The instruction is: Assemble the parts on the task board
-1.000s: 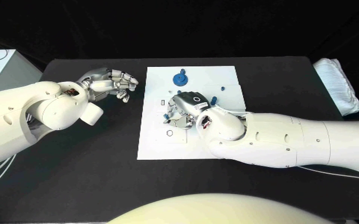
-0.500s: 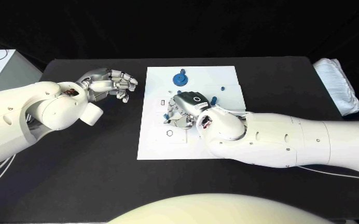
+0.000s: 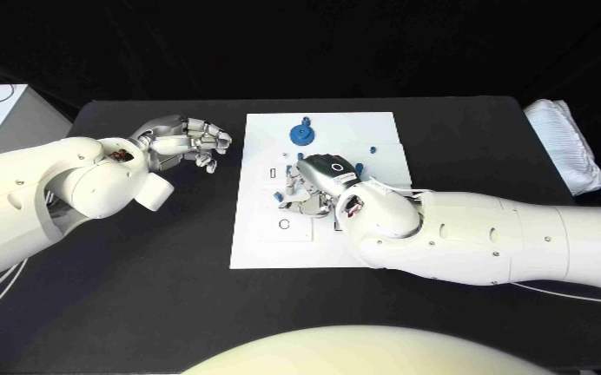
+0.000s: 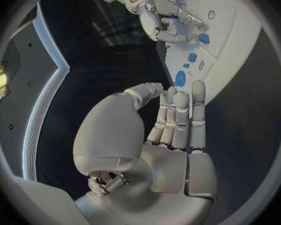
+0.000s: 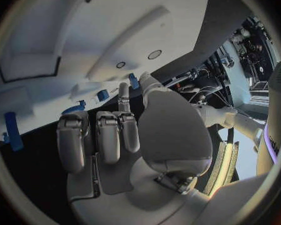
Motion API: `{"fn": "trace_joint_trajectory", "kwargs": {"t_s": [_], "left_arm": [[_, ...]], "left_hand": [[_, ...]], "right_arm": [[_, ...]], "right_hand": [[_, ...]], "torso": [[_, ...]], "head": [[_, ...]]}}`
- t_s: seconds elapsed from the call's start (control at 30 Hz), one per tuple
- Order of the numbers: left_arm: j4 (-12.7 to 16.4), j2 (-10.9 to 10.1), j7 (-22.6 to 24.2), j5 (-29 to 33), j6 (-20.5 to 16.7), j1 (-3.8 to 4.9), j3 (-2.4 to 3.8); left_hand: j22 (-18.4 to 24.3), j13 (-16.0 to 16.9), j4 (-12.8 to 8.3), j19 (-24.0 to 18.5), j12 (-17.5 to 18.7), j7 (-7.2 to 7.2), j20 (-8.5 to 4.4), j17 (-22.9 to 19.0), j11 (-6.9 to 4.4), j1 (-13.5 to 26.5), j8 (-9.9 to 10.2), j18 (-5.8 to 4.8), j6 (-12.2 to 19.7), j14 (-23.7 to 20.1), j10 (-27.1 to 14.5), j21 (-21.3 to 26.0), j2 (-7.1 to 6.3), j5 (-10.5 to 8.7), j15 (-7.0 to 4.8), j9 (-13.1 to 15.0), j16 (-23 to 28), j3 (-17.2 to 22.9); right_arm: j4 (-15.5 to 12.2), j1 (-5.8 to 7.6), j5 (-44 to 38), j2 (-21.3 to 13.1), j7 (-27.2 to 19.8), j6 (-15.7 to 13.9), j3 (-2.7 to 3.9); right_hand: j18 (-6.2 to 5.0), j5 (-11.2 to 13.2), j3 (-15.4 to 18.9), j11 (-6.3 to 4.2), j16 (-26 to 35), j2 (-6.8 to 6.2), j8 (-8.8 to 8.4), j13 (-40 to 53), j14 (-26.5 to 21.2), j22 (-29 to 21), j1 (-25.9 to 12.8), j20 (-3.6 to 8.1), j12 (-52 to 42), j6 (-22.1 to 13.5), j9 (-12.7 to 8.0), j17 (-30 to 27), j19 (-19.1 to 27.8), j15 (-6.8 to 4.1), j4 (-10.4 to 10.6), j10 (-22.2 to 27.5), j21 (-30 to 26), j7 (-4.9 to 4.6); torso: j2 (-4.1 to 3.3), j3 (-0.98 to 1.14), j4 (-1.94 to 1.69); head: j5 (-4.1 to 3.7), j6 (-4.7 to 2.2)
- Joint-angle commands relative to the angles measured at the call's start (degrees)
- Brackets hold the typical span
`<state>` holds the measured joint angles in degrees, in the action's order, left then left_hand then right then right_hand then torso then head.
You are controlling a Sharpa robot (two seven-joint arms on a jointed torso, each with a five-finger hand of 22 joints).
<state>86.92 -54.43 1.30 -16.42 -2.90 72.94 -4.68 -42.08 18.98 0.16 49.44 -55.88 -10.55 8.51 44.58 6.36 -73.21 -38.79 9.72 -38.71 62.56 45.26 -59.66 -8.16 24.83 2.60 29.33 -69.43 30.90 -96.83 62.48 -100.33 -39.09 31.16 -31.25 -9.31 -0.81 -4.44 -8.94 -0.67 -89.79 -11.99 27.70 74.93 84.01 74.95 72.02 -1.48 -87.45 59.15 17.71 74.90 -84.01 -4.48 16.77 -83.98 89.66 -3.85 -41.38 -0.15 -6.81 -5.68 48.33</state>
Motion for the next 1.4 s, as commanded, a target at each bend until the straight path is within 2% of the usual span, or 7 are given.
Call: {"fn": "trace_joint_trajectory", "kwargs": {"t_s": [0.03,0.2,0.43,0.7,1.03,1.23,1.4], "left_arm": [[0.0,0.2,-0.6,-0.9,0.1,0.01,0.03],[0.0,0.5,-3.3,-3.5,-0.6,0.01,0.03],[0.8,1.4,-11.0,-9.9,-0.3,0.04,0.03],[1.1,3.6,-21.5,-13.6,1.3,0.34,-0.04],[-1.8,8.8,-28.0,-14.4,6.4,1.54,-1.35],[-4.9,12.8,-29.8,-14.5,10.5,3.07,-3.13],[-6.6,15.0,-30.4,-14.5,12.3,4.42,-5.01]], "left_hand": [[0.7,-0.1,2.3,0.2,-0.5,-0.49,0.34,0.5,0.26,2.1,0.1,0.84,0.3,0.7,0.3,0.9,-0.65,-0.12,0.37,-0.3,-0.8,-1.6],[1.8,-0.2,9.5,2.9,-2.1,0.63,-0.16,7.1,-0.51,5.9,-0.5,0.92,-1.2,6.8,3.1,1.8,-1.23,-0.02,-0.39,-0.9,-5.0,-5.3],[-12.7,0.0,16.2,17.1,-2.9,3.18,-2.74,23.7,-3.22,5.0,0.8,-2.04,-6.9,18.6,10.5,-9.1,-2.07,-0.15,-2.92,-3.3,-13.0,-7.9],[-22.3,1.5,16.6,24.1,-4.4,4.38,-3.98,32.3,-4.5,7.0,2.1,-4.01,-9.7,23.0,15.0,-15.7,-1.16,-0.18,-4.19,-4.6,-16.2,-9.7],[-28.1,6.4,16.7,27.6,-7.1,4.56,-4.36,36.8,-4.68,11.3,3.6,-5.19,-10.8,24.8,17.4,-19.5,-0.11,-1.27,-4.43,-5.5,-17.8,-11.6],[-27.2,6.8,16.7,26.4,-6.9,4.35,-4.11,35.9,-4.39,14.3,4.0,-4.91,-10.6,24.3,15.8,-19.1,0.66,-7.49,-4.15,-5.5,-17.3,-13.6],[-26.6,7.1,16.7,25.8,-6.8,4.31,-3.99,35.4,-4.32,15.3,3.9,-4.75,-10.6,24.1,15.3,-18.7,1.05,-9.07,-4.05,-5.4,-17.1,-14.4]], "right_arm": [[-1.4,0.29,-0.8,-1.5,-1.9,-3.1,0.11],[-3.8,1.12,3.2,-4.7,-8.2,-6.6,0.23],[-5.5,3.21,18.0,-9.3,-22.0,-8.9,0.29],[-4.5,6.21,37.9,-12.6,-29.6,-7.9,0.32],[0.7,10.19,50.5,-13.0,-33.0,-7.4,0.51],[4.6,12.78,55.4,-12.3,-34.5,-7.8,0.58],[6.5,13.74,56.3,-11.5,-34.9,-8.2,0.62]], "right_hand": [[0.65,-0.6,0.7,1.04,0.0,-0.16,-1.59,13.3,5.9,14.8,0.4,-0.85,0.5,-2.6,-0.7,14.7,-5.8,0.99,0.0,-4.3,-0.5,-0.95],[0.34,-2.9,-0.5,2.05,0.5,0.39,-3.51,12.9,5.7,14.4,3.6,-1.71,1.2,-4.4,-1.6,13.9,-5.3,1.87,-0.3,-3.9,-2.1,-2.05],[0.0,-8.0,-4.5,2.41,0.7,0.89,-5.08,12.7,5.6,14.0,8.9,-2.17,1.4,-4.2,-2.3,13.6,-4.9,2.23,-0.9,-3.6,-3.8,-2.5],[-0.21,-10.5,-6.8,2.49,0.8,0.68,-5.7,12.5,5.6,13.7,10.3,-2.25,1.8,-3.8,-2.6,13.4,-4.6,2.3,-1.3,-3.4,-4.9,-2.61],[-0.36,-10.9,-7.1,2.63,0.8,0.08,-5.99,12.4,5.6,13.5,9.9,-2.3,2.0,-3.9,-2.6,13.3,-4.4,2.39,-1.2,-3.2,-5.7,-2.78],[-1.05,-10.6,-6.9,3.15,1.4,-1.02,-6.86,11.2,5.3,12.5,8.4,-2.62,4.1,-4.9,-2.9,12.4,-3.3,2.82,-0.7,-1.8,-9.5,-3.36],[-1.11,-10.4,-6.9,3.23,1.4,-1.12,-7.0,11.1,5.3,12.4,8.3,-2.68,4.3,-5.1,-2.9,12.5,-3.2,2.89,-0.7,-1.6,-9.8,-3.44]], "torso": [[0.15,-0.01,0.14],[0.62,0.02,0.51],[1.92,0.14,0.96],[3.6,0.21,1.01],[4.75,0.18,1.18],[5.1,0.26,1.23],[5.15,0.38,1.17]], "head": [[0.05,-0.24],[0.24,-0.35],[1.15,-0.4],[1.94,-0.08],[2.43,0.5],[2.59,1.09],[2.61,1.51]]}}
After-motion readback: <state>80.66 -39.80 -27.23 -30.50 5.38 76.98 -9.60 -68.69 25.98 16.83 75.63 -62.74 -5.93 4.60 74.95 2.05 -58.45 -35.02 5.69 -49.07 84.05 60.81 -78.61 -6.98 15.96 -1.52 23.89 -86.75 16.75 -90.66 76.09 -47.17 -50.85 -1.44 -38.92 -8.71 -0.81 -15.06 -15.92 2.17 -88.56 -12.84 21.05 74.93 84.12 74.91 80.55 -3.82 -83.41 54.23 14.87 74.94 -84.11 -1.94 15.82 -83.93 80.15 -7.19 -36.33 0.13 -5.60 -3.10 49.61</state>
